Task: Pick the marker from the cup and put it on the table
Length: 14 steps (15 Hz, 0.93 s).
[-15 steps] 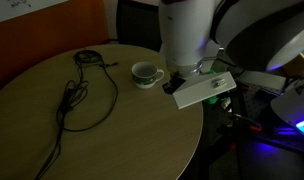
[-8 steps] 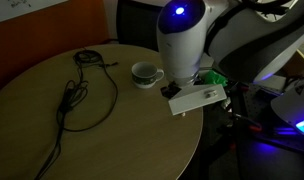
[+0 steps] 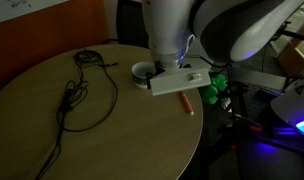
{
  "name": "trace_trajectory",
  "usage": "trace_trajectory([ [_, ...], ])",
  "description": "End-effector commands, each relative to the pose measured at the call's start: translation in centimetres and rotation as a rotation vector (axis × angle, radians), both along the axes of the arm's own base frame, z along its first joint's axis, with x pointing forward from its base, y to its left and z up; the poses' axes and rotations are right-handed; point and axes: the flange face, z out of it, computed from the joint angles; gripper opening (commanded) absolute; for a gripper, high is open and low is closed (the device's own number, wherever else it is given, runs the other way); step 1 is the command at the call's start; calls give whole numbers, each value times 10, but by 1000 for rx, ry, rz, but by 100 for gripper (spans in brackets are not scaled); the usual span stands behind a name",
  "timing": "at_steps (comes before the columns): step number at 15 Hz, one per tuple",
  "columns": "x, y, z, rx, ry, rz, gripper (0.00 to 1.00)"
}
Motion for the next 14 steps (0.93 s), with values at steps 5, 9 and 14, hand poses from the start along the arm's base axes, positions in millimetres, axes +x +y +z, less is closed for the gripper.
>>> trace_trajectory([
  [5,14,-13,53,96,16,-11,100],
  [9,13,-11,59,102,15,0,100],
  [14,13,-11,64,87,15,-11,100],
])
